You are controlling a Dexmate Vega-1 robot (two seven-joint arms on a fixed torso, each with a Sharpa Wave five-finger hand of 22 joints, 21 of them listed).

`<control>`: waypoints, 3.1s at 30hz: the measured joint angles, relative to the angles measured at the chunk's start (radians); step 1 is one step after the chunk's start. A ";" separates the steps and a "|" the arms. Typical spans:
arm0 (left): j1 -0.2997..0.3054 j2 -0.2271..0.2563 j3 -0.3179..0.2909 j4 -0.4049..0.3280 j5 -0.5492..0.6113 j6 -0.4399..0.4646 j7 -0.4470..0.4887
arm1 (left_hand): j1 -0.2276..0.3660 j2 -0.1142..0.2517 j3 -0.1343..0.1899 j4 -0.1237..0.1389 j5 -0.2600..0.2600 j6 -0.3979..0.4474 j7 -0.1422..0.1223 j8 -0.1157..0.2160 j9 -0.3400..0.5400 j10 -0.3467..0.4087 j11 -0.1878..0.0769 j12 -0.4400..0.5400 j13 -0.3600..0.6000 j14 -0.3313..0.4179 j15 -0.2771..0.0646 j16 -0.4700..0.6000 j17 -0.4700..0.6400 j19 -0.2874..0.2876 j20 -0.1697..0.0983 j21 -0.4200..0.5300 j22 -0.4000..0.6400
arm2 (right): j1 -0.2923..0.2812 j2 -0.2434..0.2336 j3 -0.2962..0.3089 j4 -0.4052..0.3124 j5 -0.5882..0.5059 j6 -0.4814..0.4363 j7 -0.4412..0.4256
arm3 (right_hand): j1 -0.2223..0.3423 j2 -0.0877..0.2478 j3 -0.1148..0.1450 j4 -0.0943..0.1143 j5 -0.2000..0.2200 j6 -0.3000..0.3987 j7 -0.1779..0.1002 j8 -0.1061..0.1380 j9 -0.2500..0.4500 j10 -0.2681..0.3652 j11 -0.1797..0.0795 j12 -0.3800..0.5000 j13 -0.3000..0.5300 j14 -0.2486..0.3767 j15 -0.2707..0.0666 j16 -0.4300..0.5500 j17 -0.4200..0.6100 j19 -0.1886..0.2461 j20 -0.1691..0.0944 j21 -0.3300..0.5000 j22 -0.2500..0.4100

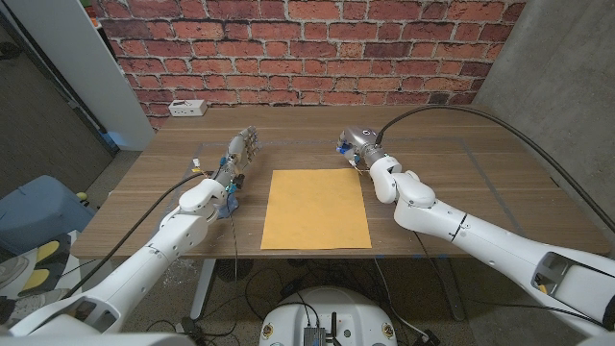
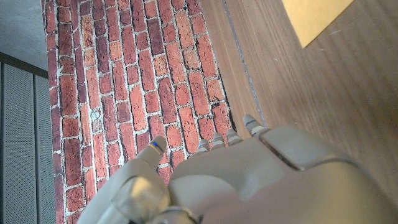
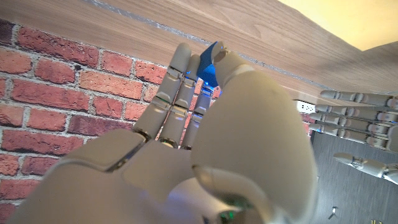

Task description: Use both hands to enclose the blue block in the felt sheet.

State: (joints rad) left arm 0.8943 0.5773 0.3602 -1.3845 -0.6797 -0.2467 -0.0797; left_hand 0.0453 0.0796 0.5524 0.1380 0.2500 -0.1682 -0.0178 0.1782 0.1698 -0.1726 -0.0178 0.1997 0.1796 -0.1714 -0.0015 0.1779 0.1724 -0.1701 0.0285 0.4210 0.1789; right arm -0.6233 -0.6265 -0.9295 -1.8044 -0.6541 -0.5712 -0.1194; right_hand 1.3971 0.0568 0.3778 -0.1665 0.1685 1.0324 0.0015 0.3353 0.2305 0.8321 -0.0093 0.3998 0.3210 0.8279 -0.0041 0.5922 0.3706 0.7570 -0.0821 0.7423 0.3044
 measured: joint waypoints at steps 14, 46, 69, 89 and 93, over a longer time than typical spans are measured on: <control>0.013 0.025 -0.007 -0.009 -0.012 -0.010 -0.044 | 0.000 0.000 0.000 0.000 0.000 0.000 0.000 0.000 0.000 0.000 0.000 0.000 0.000 0.000 0.000 0.000 0.000 0.000 0.000 0.000 0.000 | -0.062 0.001 0.003 -0.091 -0.076 -0.018 0.043 | 0.000 0.000 -0.004 -0.001 0.002 0.004 -0.004 -0.007 0.000 0.000 0.000 0.000 0.001 0.014 0.004 -0.008 0.000 -0.009 0.003 0.031 0.005; 0.025 0.053 -0.012 -0.001 -0.034 -0.043 -0.133 | 0.000 0.000 -0.008 0.000 0.000 0.000 0.000 0.000 0.000 0.000 0.000 0.000 0.000 0.000 0.000 0.000 0.000 0.000 0.000 -0.011 0.000 | -0.190 0.019 0.001 -0.236 -0.239 -0.065 0.130 | 0.007 -0.007 -0.008 0.003 -0.001 0.007 -0.007 -0.007 0.004 0.009 -0.001 -0.010 0.007 0.036 0.008 -0.024 0.000 -0.032 0.011 0.090 0.003; 0.044 0.070 -0.010 -0.016 -0.038 -0.060 -0.173 | 0.000 0.000 -0.011 -0.003 0.000 0.000 0.000 0.000 0.000 0.000 0.000 0.000 0.000 0.000 0.000 0.000 0.000 0.000 0.000 -0.015 0.000 | -0.281 0.030 -0.005 -0.303 -0.329 -0.076 0.183 | 0.007 -0.007 -0.008 0.003 0.002 0.011 -0.003 -0.007 0.004 0.009 -0.001 -0.015 0.022 0.050 0.008 -0.035 0.000 -0.042 0.009 0.122 -0.003; 0.069 0.083 -0.018 -0.031 -0.046 -0.077 -0.189 | 0.000 0.000 -0.011 -0.003 0.005 0.000 0.000 0.000 0.000 0.000 0.000 0.000 0.000 0.000 0.000 0.000 0.000 -0.004 0.004 -0.018 0.000 | -0.318 0.063 -0.010 -0.288 -0.351 -0.054 0.231 | 0.007 -0.007 -0.010 0.001 0.000 0.011 -0.003 -0.015 0.010 0.011 -0.003 -0.023 0.030 0.061 0.008 -0.050 0.003 -0.057 0.014 0.153 -0.010; 0.071 0.084 -0.019 -0.033 -0.046 -0.077 -0.189 | 0.000 0.000 -0.011 -0.003 0.005 0.000 0.000 0.000 0.000 0.000 0.000 0.000 0.000 0.000 0.000 0.000 0.000 -0.004 0.004 -0.018 0.000 | -0.316 0.071 -0.010 -0.272 -0.339 -0.048 0.236 | 0.007 -0.007 -0.011 0.000 -0.001 0.011 -0.003 -0.015 0.010 0.011 -0.003 -0.026 0.030 0.062 0.009 -0.050 0.004 -0.057 0.014 0.156 -0.012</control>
State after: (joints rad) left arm 0.9655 0.6616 0.3411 -1.4174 -0.7258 -0.3236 -0.2686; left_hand 0.0453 0.0796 0.5414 0.1351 0.2552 -0.1682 -0.0178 0.1781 0.1698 -0.1725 -0.0178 0.1997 0.1795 -0.1713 -0.0016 0.1779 0.1724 -0.1737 0.0321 0.4025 0.1789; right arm -0.9389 -0.5557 -0.9399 -2.0761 -0.9933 -0.6188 0.1164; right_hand 1.4037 0.0502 0.3670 -0.1664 0.1671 1.0432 -0.0018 0.3206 0.2401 0.8430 -0.0126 0.3741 0.3507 0.8897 0.0047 0.5418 0.3741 0.6997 -0.0677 0.8988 0.2922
